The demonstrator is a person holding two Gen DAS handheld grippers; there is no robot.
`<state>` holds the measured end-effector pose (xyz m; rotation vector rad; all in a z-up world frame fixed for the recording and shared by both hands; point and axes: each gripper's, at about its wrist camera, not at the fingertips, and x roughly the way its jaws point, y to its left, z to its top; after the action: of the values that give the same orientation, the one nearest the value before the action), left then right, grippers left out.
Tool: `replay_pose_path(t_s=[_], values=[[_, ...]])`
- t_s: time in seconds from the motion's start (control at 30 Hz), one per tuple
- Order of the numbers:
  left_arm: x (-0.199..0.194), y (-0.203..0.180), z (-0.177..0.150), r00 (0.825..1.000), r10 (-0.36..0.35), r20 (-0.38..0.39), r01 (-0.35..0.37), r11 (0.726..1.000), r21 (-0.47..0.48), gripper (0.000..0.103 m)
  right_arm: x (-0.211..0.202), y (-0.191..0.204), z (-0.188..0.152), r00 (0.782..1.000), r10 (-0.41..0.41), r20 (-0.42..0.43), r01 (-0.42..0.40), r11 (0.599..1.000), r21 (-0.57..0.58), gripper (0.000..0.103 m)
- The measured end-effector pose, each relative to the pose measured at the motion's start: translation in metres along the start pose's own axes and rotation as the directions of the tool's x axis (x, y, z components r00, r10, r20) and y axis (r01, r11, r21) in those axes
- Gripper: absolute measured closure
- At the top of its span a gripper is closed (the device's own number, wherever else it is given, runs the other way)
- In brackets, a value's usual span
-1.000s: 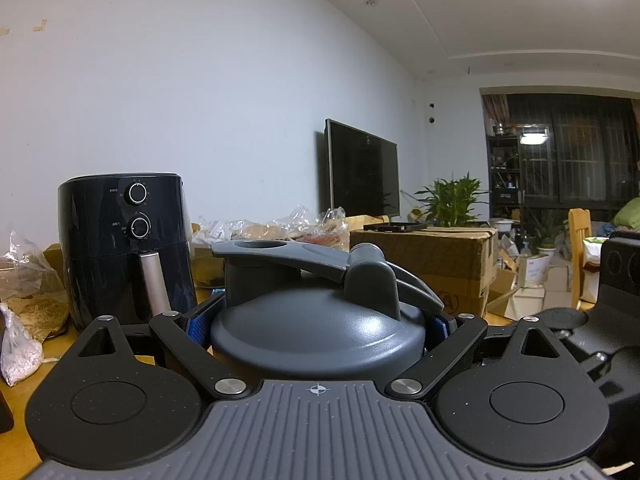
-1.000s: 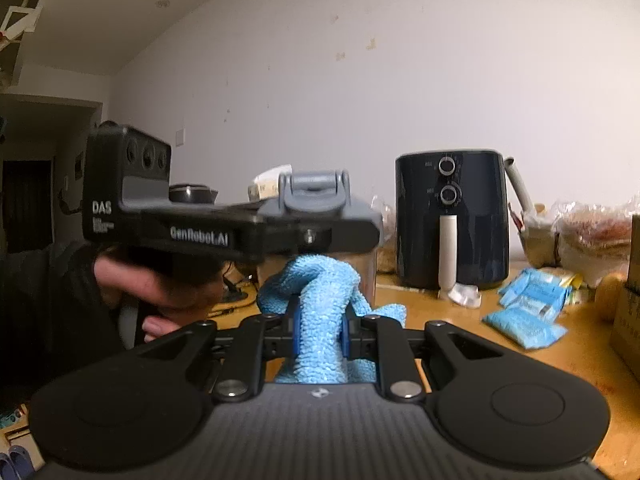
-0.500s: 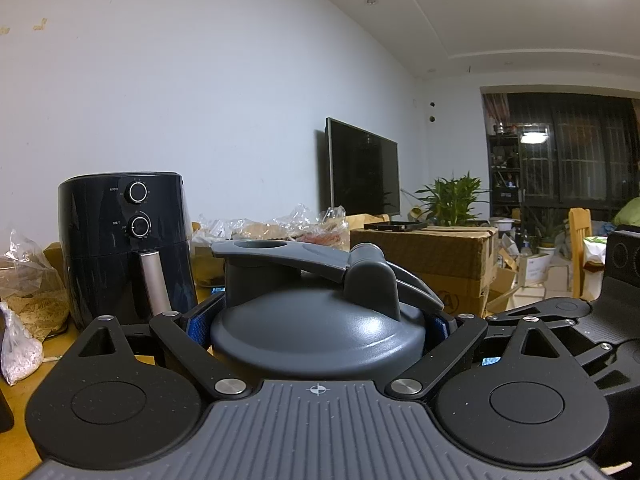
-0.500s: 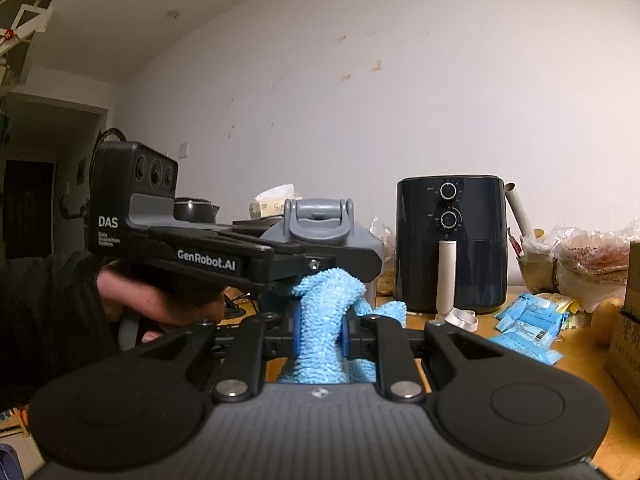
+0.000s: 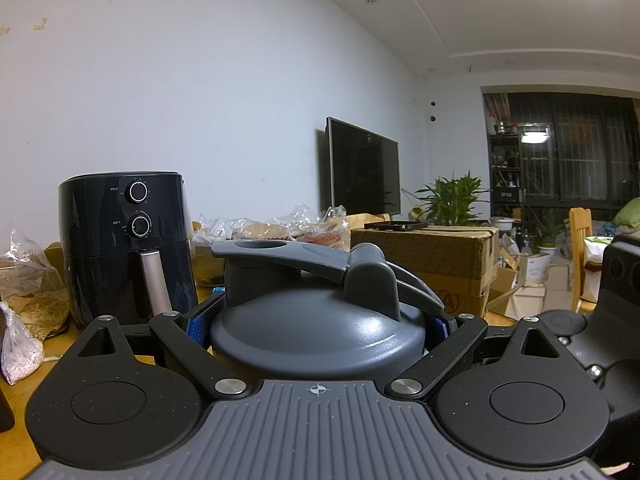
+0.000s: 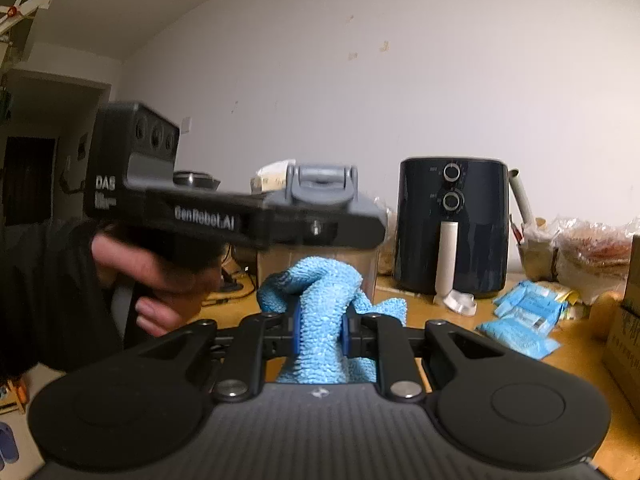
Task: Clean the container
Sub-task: 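Wipe the blue cloth against the bottle side with the right gripper while the left gripper holds it, then rub the blue cloth up the clear bottle wall with the right gripper while the left gripper holds it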
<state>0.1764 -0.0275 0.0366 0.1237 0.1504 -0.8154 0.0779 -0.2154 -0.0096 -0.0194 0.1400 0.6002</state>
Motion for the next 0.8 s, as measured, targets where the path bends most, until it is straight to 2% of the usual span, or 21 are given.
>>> replay_pose_path(t_s=[0.43,0.8], values=[[-0.001,-0.001,0.000,1.000,0.002,-0.002,-0.002,1.000,0.000,0.008,0.016,-0.002,-0.025,0.988,0.032,-0.154,-0.034,0.999,-0.013,0.091],[0.000,-0.002,0.000,1.000,0.006,-0.003,-0.006,1.000,0.000,0.008,0.035,-0.006,-0.046,0.959,0.054,-0.279,-0.057,0.998,0.000,0.088]])
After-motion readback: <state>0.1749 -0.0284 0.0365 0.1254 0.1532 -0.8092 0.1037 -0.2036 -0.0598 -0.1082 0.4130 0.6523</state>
